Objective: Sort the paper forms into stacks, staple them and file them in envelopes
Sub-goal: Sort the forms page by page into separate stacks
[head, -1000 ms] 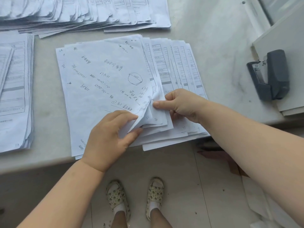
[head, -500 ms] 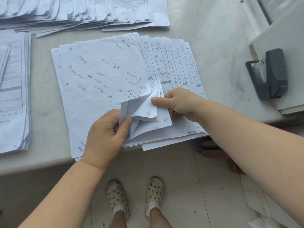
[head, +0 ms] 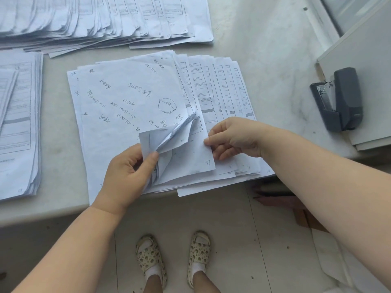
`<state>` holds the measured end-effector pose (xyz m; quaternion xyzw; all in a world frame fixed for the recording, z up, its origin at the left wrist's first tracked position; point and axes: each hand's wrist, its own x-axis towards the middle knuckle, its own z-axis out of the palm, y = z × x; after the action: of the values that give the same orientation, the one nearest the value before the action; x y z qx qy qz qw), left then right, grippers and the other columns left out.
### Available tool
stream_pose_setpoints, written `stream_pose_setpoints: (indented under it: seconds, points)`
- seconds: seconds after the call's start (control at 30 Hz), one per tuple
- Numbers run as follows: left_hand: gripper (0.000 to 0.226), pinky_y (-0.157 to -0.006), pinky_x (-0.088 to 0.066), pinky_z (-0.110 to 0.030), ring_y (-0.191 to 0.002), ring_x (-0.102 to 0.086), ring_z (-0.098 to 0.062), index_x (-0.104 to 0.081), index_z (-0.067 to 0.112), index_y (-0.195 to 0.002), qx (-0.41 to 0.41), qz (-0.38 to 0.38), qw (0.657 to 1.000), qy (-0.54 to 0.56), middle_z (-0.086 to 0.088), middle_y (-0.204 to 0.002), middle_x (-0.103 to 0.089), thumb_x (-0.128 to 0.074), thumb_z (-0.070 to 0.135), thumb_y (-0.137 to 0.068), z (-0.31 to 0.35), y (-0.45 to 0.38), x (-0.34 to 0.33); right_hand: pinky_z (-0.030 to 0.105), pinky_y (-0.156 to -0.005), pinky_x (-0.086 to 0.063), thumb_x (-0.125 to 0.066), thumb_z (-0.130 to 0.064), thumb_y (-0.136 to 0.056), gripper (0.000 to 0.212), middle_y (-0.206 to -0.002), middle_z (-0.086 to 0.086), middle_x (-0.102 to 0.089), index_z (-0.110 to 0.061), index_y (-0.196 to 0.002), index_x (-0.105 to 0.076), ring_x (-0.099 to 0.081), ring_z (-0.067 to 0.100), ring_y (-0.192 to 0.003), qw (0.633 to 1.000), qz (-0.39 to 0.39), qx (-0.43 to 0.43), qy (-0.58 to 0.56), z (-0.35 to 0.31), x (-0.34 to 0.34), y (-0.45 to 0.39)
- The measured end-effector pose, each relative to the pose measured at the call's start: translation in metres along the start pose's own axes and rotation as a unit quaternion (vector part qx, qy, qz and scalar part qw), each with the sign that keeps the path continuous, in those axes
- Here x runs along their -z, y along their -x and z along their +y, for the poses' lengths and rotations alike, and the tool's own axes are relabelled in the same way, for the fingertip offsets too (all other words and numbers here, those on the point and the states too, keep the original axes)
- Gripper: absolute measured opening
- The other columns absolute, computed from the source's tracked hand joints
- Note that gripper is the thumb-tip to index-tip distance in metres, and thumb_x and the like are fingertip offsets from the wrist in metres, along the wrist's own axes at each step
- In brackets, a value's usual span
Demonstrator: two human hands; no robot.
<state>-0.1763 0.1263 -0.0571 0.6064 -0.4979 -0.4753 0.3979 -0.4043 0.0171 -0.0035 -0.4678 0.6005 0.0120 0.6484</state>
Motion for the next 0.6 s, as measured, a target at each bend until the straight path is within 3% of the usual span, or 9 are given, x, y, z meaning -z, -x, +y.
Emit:
stream_pose_setpoints:
  seconds: [0.13, 0.3, 0.5, 0.6]
  points:
    - [0.041, -0.085, -0.051, -0.024, -0.099, -0.065, -0.023, -0.074, 0.013, -0.093, 0.016, -0.039, 0.999, 0.024, -0.004, -0.101, -0.071, -0.063, 0.046, -0.074, 0.0048, -0.0024, 0.0032, 0.037, -0.078, -0.058, -0.06, -0.006, -0.093, 0.018, -0.055, -0.001, -0.061, -0.011, -0.075, -0.057, -0.062, 0.014, -0.054, 1.0, -0.002, -0.005, -0.014, 0.0009, -0.0022, -0.0014]
    - [0.042, -0.097, -0.05, -0.037, -0.101, -0.065, -0.02, -0.074, 0.011, -0.083, 0.028, -0.045, 0.999, -0.004, 0.001, -0.104, -0.069, -0.076, 0.046, -0.059, 0.0086, -0.0054, 0.0042, 0.029, -0.062, -0.059, -0.05, -0.006, -0.097, 0.017, -0.074, 0.009, -0.068, -0.006, -0.092, -0.066, -0.065, 0.018, -0.059, 0.998, -0.012, -0.024, -0.052, 0.0042, -0.0011, -0.0023]
    - [0.031, -0.092, -0.051, -0.026, -0.097, -0.066, -0.017, -0.073, 0.018, -0.078, 0.025, -0.022, 0.999, -0.005, 0.004, -0.101, -0.069, -0.072, 0.045, -0.063, 0.0092, -0.0039, -0.0003, 0.029, -0.059, -0.059, -0.048, -0.014, -0.1, 0.021, -0.074, 0.011, -0.068, -0.002, -0.097, -0.065, -0.066, 0.019, -0.058, 0.997, -0.026, -0.032, -0.073, 0.0047, 0.0014, -0.005]
    - [0.031, -0.091, -0.048, -0.022, -0.098, -0.063, -0.015, -0.072, 0.019, -0.089, 0.004, -0.005, 0.999, -0.042, 0.006, -0.098, -0.067, -0.064, 0.043, -0.072, 0.0103, 0.0014, -0.0046, 0.033, -0.067, -0.058, -0.058, -0.027, -0.097, 0.023, -0.064, 0.005, -0.066, -0.005, -0.094, -0.064, -0.063, 0.018, -0.056, 0.997, -0.036, -0.032, -0.068, 0.0049, 0.002, -0.0043]
